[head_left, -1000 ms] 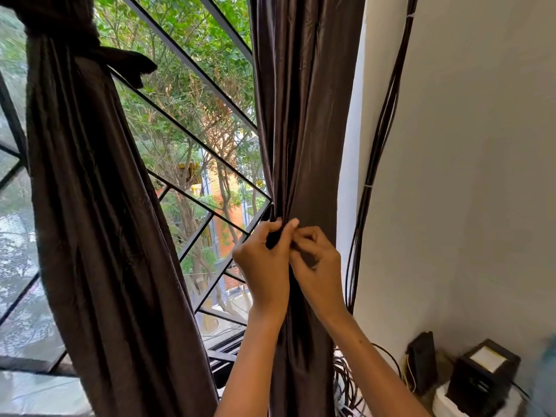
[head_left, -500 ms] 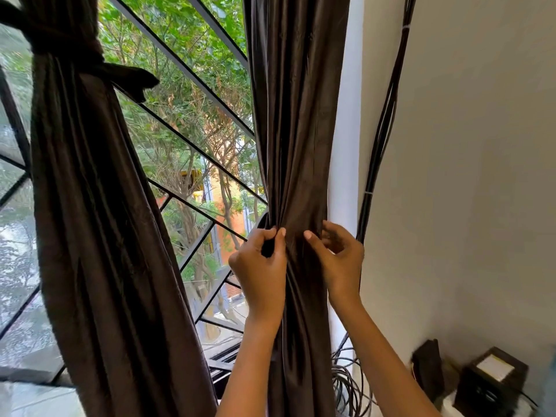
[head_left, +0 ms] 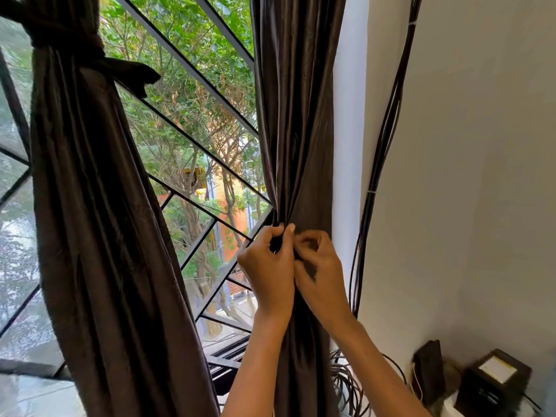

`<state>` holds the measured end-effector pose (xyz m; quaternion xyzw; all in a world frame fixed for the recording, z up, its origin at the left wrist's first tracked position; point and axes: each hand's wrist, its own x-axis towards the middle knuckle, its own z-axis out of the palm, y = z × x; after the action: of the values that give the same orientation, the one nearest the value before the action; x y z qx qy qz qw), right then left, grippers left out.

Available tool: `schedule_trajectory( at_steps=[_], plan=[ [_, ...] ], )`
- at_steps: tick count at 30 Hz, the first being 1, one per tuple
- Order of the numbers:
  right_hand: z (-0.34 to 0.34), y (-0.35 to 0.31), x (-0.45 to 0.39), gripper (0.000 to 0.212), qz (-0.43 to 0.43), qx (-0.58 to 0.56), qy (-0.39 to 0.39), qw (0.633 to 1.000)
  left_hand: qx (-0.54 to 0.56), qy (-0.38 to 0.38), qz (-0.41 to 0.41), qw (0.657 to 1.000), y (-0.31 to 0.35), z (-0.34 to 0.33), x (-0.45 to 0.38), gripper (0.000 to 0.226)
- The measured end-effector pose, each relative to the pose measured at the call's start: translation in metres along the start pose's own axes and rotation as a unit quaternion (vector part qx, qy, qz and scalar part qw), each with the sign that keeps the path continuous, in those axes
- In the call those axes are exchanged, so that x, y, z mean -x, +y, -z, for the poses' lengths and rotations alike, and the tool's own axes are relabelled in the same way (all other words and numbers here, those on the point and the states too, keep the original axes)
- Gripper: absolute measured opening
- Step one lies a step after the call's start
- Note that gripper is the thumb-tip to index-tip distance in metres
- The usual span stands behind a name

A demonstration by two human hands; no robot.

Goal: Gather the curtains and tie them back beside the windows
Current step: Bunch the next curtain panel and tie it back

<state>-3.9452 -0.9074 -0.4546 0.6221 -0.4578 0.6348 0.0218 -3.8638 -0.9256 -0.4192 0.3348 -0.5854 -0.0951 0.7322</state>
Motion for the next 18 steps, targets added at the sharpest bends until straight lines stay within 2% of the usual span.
schedule_trajectory(
  at_steps=[2, 5, 7, 9, 12, 15, 18],
  plan=[
    [0.005, 0.001, -0.005, 0.030, -0.046, -0.075, 0.011, 0.996, -0.002, 0.002, 0.005, 1.000, -0.004, -0.001, -0.003, 0.013],
    [0.010, 0.001, -0.017, 0.032, -0.133, -0.114, 0.041, 0.984, -0.003, -0.007, 0.003, 1.000, -0.006, -0.001, -0.004, 0.012],
    [0.012, 0.000, -0.025, 0.044, -0.217, -0.209, 0.024, 0.953, -0.003, -0.007, 0.004, 1.000, -0.006, -0.002, -0.003, 0.011],
    [0.015, 0.000, -0.032, 0.046, -0.259, -0.256, 0.005, 0.931, 0.003, -0.009, 0.003, 1.000, -0.006, -0.001, -0.002, 0.011],
    [0.016, 0.001, -0.033, 0.032, -0.237, -0.280, 0.019, 0.930, 0.003, -0.012, -0.001, 1.000, -0.008, -0.001, -0.002, 0.011],
    [0.011, 0.002, -0.026, 0.021, -0.163, -0.172, 0.118, 0.964, -0.001, -0.009, -0.001, 1.000, -0.010, -0.001, -0.003, 0.012],
    [0.005, -0.003, -0.015, 0.024, -0.093, -0.075, 0.200, 0.972, -0.012, -0.007, -0.011, 1.000, -0.008, -0.001, -0.003, 0.012]
  ],
)
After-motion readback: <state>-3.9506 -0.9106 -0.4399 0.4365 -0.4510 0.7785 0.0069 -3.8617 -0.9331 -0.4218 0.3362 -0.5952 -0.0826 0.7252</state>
